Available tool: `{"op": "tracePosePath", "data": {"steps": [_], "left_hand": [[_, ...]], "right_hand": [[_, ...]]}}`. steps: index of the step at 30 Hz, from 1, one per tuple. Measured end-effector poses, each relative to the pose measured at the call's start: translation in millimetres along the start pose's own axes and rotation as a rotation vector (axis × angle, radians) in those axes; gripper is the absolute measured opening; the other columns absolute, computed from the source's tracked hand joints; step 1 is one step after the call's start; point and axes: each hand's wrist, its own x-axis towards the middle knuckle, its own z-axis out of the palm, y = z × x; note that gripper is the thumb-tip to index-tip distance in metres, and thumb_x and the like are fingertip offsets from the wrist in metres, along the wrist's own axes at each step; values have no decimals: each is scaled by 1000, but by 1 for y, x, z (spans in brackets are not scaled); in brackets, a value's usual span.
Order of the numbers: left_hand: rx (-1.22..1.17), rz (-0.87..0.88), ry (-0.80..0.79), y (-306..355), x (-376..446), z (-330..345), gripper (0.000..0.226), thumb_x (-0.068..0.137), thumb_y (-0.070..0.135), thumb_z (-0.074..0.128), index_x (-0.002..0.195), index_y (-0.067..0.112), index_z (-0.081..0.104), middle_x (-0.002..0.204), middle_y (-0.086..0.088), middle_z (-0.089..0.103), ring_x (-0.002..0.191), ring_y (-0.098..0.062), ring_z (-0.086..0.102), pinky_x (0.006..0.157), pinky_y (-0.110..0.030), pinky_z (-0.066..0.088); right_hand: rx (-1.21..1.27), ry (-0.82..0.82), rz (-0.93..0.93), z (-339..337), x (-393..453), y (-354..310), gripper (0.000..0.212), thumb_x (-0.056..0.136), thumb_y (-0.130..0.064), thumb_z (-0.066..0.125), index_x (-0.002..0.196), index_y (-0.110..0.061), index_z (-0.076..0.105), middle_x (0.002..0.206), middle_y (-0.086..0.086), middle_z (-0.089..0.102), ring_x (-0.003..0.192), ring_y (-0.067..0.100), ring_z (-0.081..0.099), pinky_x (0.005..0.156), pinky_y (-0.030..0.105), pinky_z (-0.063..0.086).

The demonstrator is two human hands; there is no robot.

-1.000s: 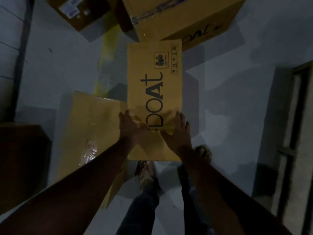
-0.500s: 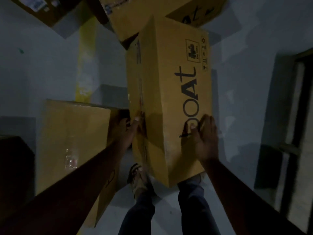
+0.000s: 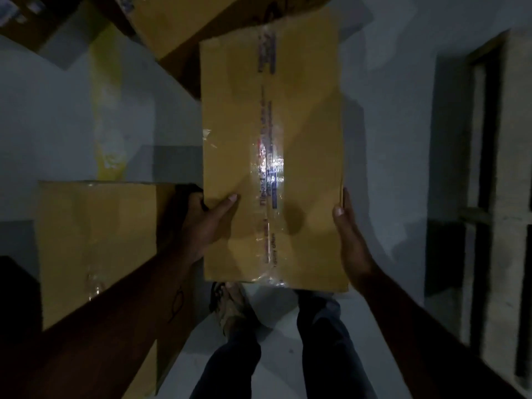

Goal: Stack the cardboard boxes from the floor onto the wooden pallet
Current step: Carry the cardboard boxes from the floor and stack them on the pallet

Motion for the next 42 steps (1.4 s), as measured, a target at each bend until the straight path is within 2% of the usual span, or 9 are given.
{"op": "tracePosePath", "data": {"steps": [7, 12, 19, 22, 24, 26, 33, 38, 42], "left_hand": [[354, 198, -193, 105, -100, 26, 64, 74, 53, 85, 125, 28, 54, 119, 7, 70, 106, -11, 69, 89, -41, 58], [513, 316, -315, 210, -195, 77, 53, 85, 34, 81, 127, 17, 53, 122, 4, 68, 112, -14, 66, 98, -42, 55], [632, 436, -429, 326, -291, 167, 81, 65, 63, 87, 133, 30, 57, 121, 14, 69, 105, -3, 68, 87, -31, 56], [698, 463, -538, 372, -319, 218, 71, 72, 45, 89, 135, 28, 59, 119, 11, 72, 100, -1, 70, 83, -26, 58], [727, 490, -602, 400, -330, 259, 67, 75, 37, 87, 135, 28, 60, 118, 9, 73, 97, -2, 71, 78, -23, 59], [739, 508, -653, 418, -332, 289, 61, 79, 30, 85, 134, 31, 59, 115, 11, 73, 95, 1, 71, 70, -16, 57], [975, 460, -897, 493, -270, 440, 79, 75, 37, 89, 141, 40, 45, 130, 15, 64, 112, -2, 64, 99, -36, 54], [1166, 474, -972, 542, -184, 547, 100, 66, 54, 91, 150, 42, 38, 140, 13, 59, 125, -13, 60, 104, -44, 51], [1230, 466, -1062, 554, -121, 633, 95, 74, 37, 89, 151, 35, 35, 138, 7, 58, 116, -13, 62, 97, -39, 54]], "right_hand": [[251, 74, 100, -35, -146, -34, 53, 102, -31, 60, 151, -37, 40, 140, -2, 63, 118, 15, 68, 83, 31, 62], [272, 236, 33, -64, -230, -88, 80, 84, -51, 79, 150, -51, 35, 149, -2, 54, 130, 22, 60, 107, 53, 50], [356, 387, -136, -137, -288, -178, 77, 89, -39, 75, 152, -53, 32, 136, -18, 64, 122, 8, 64, 100, 40, 54], [333, 443, -164, -176, -300, -211, 82, 87, -45, 79, 154, -49, 32, 140, -11, 64, 123, 13, 65, 99, 42, 57], [338, 482, -166, -206, -299, -226, 81, 87, -41, 80, 154, -45, 34, 136, -10, 66, 116, 8, 68, 91, 32, 60], [329, 504, -171, -226, -292, -234, 81, 86, -44, 81, 153, -42, 36, 134, -9, 68, 115, 10, 69, 94, 41, 60], [422, 700, -169, -295, -225, -273, 82, 88, -38, 81, 154, -46, 32, 133, -12, 68, 114, 10, 70, 90, 35, 61], [532, 792, -116, -331, -133, -300, 90, 88, -35, 82, 157, -45, 26, 140, -8, 64, 118, 14, 69, 96, 44, 60], [651, 867, -47, -358, -54, -302, 94, 85, -45, 82, 157, -51, 21, 142, -9, 61, 113, 8, 70, 91, 36, 62]]}}
